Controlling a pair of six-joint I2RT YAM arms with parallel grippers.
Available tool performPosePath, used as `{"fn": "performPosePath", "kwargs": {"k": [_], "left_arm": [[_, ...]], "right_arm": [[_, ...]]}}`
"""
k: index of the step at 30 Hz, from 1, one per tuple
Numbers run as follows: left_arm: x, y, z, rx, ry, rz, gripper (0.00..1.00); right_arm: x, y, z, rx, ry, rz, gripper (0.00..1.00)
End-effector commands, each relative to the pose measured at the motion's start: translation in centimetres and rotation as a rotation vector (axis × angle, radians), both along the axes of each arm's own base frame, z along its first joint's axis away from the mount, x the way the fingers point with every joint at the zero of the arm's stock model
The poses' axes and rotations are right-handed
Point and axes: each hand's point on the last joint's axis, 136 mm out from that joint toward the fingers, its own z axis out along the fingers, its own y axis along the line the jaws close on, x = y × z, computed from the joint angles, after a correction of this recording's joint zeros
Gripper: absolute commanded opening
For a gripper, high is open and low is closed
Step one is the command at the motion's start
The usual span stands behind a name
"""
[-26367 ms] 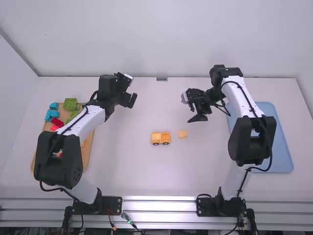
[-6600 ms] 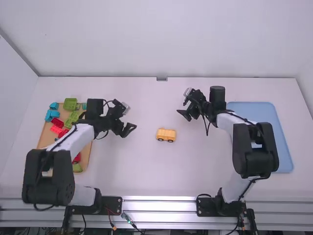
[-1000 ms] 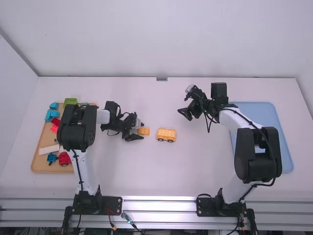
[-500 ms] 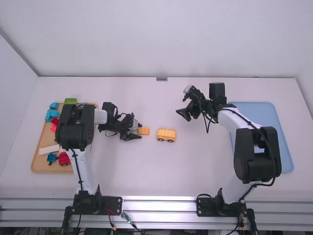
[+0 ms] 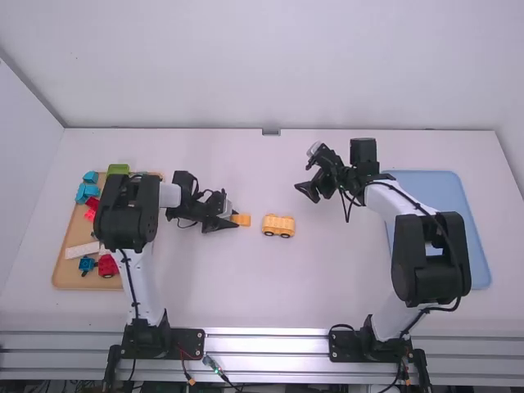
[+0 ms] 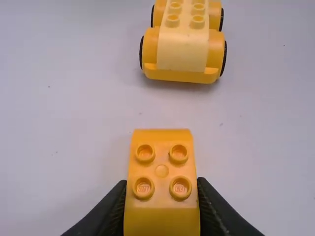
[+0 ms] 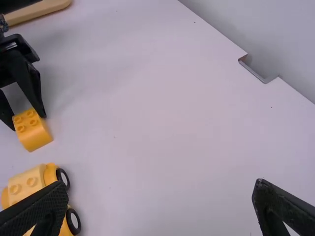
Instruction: Assemble lego blocks to make yellow taxi
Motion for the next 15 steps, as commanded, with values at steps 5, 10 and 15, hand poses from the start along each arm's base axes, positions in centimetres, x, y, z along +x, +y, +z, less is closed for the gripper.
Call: {"fn": "performPosePath", "kwargs": {"k": [5, 10, 15], "left_arm": [[-0.5, -0.5, -0.3, -0.029, 0.015, -0.018, 0.29], [-0.6, -0.6, -0.2, -0.030, 0.017, -0.018, 0.23], [-0.5, -0.6, 0.8, -0.029, 0.012, -0.016, 0.18]], "right_arm": [[0.3, 0.3, 2.2, 0.028, -0.042, 0.017, 0.99], [-0.2, 0.9, 2.6, 0.062, -0.037, 0.051, 0.99], [-0.5, 0.9, 2.3, 0.063, -0.016, 0.056, 0.99]]}}
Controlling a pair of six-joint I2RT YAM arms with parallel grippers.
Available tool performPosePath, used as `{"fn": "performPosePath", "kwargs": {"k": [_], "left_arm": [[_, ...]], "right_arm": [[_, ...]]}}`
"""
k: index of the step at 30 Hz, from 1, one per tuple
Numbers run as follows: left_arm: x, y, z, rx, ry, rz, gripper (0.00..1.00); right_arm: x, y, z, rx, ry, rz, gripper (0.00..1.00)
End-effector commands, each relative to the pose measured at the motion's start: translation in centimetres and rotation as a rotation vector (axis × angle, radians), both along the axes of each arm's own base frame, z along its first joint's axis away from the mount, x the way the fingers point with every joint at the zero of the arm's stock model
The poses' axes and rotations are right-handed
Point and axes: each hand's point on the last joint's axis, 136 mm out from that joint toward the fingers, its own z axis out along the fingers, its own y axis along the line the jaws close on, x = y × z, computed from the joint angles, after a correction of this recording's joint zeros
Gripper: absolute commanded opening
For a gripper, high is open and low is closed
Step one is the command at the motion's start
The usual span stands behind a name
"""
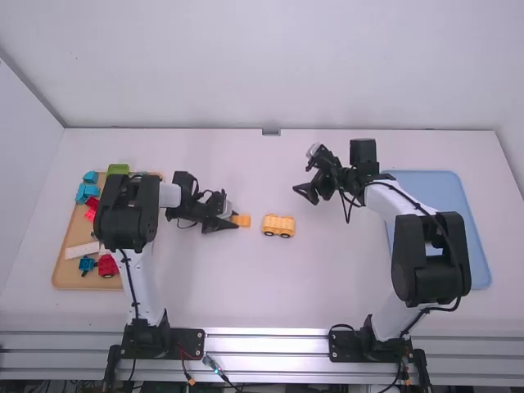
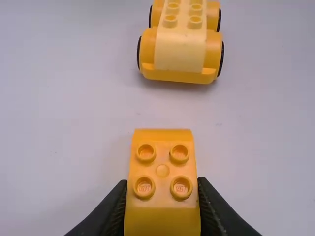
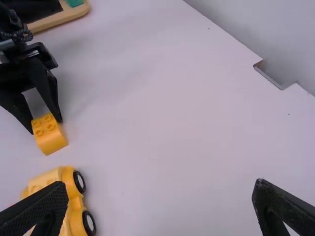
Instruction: Assemble lego blocks to make yellow taxi
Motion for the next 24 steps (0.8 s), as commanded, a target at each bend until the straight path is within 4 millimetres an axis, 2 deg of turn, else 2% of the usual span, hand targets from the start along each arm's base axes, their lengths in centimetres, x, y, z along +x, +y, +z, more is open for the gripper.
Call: {"fn": "performPosePath", "kwargs": {"k": [1, 5, 9, 13, 17, 20, 24], "left_arm": [[-0.1, -0.5, 1.5, -0.027, -0.015, -0.015, 0.19], [-0.3, -0.4, 3.6, -0.008, -0.031, -0.013, 0.20], [-0.4, -0.4, 6.0, -0.003, -0.060, -0.013, 0.18], [-0.7, -1.1, 7.2, -0.001, -0.084, -0.035, 0.18], [-1.1, -2.7, 7.5, -0.003, -0.107, -0.081, 0.18], [-1.6, -3.8, 7.5, -0.005, -0.111, -0.111, 0.18], [-1.8, -5.0, 7.7, -0.009, -0.134, -0.143, 0.17]], "right_arm": [[0.3, 0.2, 2.0, 0.021, -0.035, 0.014, 0.99], [-0.5, 0.3, 1.4, 0.000, -0.027, 0.045, 0.99], [-1.7, 1.3, 0.7, -0.026, -0.016, 0.099, 0.99], [-3.1, 2.1, 0.1, -0.055, -0.010, 0.163, 0.99], [-5.1, 2.9, -1.0, -0.085, 0.007, 0.243, 0.99], [-5.9, 3.3, -2.1, -0.084, -0.006, 0.264, 0.99], [-7.3, 3.6, -3.4, 0.031, -0.062, 0.281, 0.99]]}}
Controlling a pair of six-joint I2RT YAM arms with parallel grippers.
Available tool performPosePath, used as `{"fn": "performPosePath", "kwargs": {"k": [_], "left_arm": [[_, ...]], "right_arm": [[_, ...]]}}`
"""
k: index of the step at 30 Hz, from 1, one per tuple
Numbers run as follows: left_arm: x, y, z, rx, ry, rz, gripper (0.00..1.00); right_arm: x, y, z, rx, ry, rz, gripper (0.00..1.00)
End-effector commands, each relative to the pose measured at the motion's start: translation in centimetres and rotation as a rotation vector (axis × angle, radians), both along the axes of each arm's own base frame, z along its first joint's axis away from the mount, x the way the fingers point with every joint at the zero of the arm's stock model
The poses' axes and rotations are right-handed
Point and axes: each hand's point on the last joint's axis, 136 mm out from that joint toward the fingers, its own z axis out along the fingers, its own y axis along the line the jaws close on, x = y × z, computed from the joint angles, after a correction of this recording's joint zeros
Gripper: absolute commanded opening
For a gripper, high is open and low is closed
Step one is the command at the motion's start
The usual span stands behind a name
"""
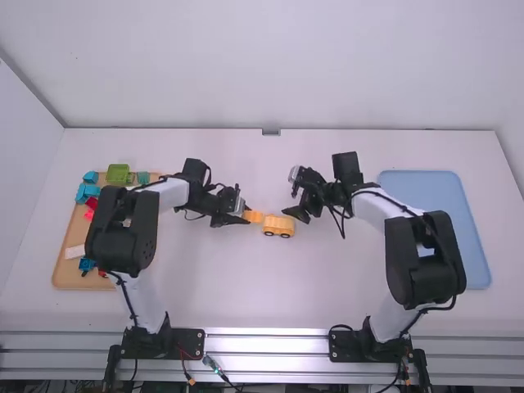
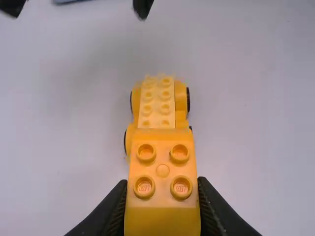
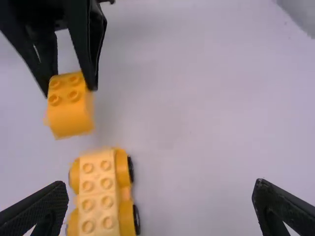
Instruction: Assemble lego blocks to make yellow taxi
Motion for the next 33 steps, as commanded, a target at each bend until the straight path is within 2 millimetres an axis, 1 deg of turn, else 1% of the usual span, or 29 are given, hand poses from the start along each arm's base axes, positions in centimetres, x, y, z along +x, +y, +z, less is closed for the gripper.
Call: {"fn": "performPosePath", "kwargs": {"k": [1, 3, 4, 6, 7, 8, 9, 11, 14, 15, 18, 21, 26, 29, 31, 33], "left_arm": [[-0.1, -0.8, 0.9, -0.024, -0.013, -0.017, 0.17], [0.5, -1.2, 1.1, -0.033, 0.017, 0.019, 0.17], [0.6, -1.2, 1.1, -0.035, 0.023, 0.026, 0.17], [1.3, -1.9, 1.4, -0.045, 0.051, 0.062, 0.16], [1.3, -1.9, 1.4, -0.046, 0.051, 0.062, 0.16], [1.4, -2.2, 1.5, -0.049, 0.043, 0.057, 0.16], [1.3, -2.7, 1.5, -0.049, 0.033, 0.045, 0.15], [1.1, -3.2, 1.6, -0.049, 0.026, 0.030, 0.14], [0.6, -4.2, 1.6, -0.051, 0.041, 0.014, 0.13], [0.5, -4.3, 1.6, -0.051, 0.042, 0.013, 0.13], [0.2, -4.8, 1.6, -0.051, 0.044, -0.003, 0.12], [0.0, -4.9, 1.6, -0.052, 0.049, -0.005, 0.12], [0.0, -5.1, 1.4, -0.053, 0.089, 0.014, 0.11], [0.1, -5.4, 0.9, -0.059, 0.081, 0.014, 0.11], [0.1, -5.5, 0.8, -0.062, 0.072, 0.013, 0.10], [-0.3, -5.7, 0.6, -0.063, 0.075, 0.004, 0.10]], "right_arm": [[-2.6, -0.1, -0.5, 0.086, 0.031, 0.037, 0.99], [-3.6, -0.7, -0.9, 0.162, 0.015, 0.042, 0.99], [-3.8, -0.7, -0.9, 0.173, 0.015, 0.043, 0.99], [-5.3, -1.0, -1.1, 0.247, 0.000, 0.076, 0.99], [-5.3, -1.0, -1.2, 0.248, 0.001, 0.076, 0.99], [-5.5, -1.0, -1.8, 0.249, 0.011, 0.074, 0.99], [-5.4, -0.7, -2.5, 0.248, 0.028, 0.071, 0.99], [-5.2, -0.2, -3.4, 0.256, 0.039, 0.090, 0.99], [-4.7, 0.8, -4.8, 0.282, 0.039, 0.156, 0.99], [-4.6, 0.9, -5.0, 0.281, 0.039, 0.159, 0.99], [-4.2, 1.2, -6.6, 0.240, 0.042, 0.153, 0.99], [-4.1, 1.2, -7.6, 0.207, 0.045, 0.139, 0.99], [-4.0, 1.2, -8.6, 0.200, 0.065, 0.133, 0.99], [-3.9, 1.6, -10.0, 0.166, 0.072, 0.127, 0.99], [-4.0, 1.7, -10.3, 0.171, 0.070, 0.133, 0.99], [-3.9, 1.9, -10.3, 0.185, 0.050, 0.145, 0.99]]}}
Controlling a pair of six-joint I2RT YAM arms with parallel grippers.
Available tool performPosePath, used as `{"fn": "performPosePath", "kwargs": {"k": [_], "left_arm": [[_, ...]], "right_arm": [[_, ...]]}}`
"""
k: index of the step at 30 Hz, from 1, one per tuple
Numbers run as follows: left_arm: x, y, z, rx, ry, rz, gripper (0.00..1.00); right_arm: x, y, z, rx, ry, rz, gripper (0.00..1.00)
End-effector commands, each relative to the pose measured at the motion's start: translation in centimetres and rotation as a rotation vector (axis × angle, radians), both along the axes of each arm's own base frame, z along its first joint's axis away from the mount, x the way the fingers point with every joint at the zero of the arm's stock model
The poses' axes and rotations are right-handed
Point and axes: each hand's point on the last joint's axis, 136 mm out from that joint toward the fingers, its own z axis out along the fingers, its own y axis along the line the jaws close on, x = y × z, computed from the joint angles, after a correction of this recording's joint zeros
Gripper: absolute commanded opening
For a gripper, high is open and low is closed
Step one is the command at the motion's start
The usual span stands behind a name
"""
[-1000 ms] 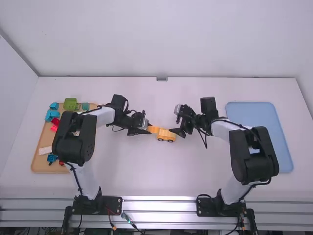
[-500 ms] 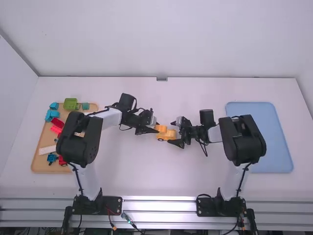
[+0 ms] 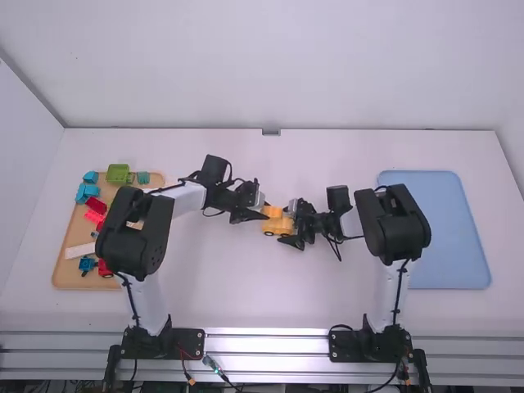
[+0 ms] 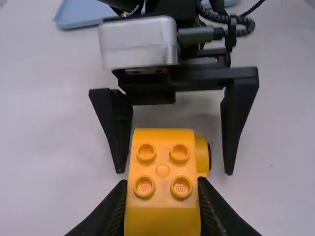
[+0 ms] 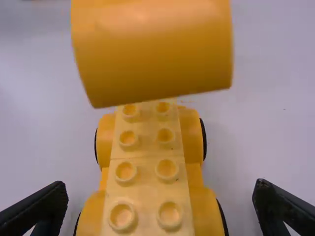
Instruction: Assemble lego blocks to make yellow taxi
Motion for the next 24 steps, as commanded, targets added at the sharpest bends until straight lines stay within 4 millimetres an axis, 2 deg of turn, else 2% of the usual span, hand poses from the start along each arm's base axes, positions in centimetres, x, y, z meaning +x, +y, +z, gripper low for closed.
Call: {"fn": "performPosePath", "kwargs": {"k": [1, 9, 13, 16, 19, 24], "left_arm": [[-1.5, -0.5, -0.7, -0.010, 0.050, -0.022, 0.10], [-2.3, -0.7, -1.6, -0.010, 0.043, -0.031, 0.09], [-1.8, -0.9, -1.7, -0.025, 0.060, 0.013, 0.09], [-1.1, -1.2, -2.0, -0.034, 0.052, 0.060, 0.08], [-0.7, -1.4, -2.5, -0.040, 0.063, 0.091, 0.07], [-0.9, -1.4, -3.4, -0.035, 0.092, 0.090, 0.05]], "right_arm": [[0.1, 0.2, -0.4, 0.005, 0.001, 0.008, 0.97], [0.2, 0.0, -0.4, 0.005, 0.004, 0.002, 0.81], [0.2, 0.0, -0.4, 0.005, 0.004, 0.003, 0.75], [0.2, 0.0, -0.4, 0.004, 0.002, 0.003, 0.66], [0.2, 0.0, -0.4, 0.003, -0.002, 0.005, 0.48], [0.0, 0.0, -0.5, 0.001, 0.003, 0.008, 0.45]]}}
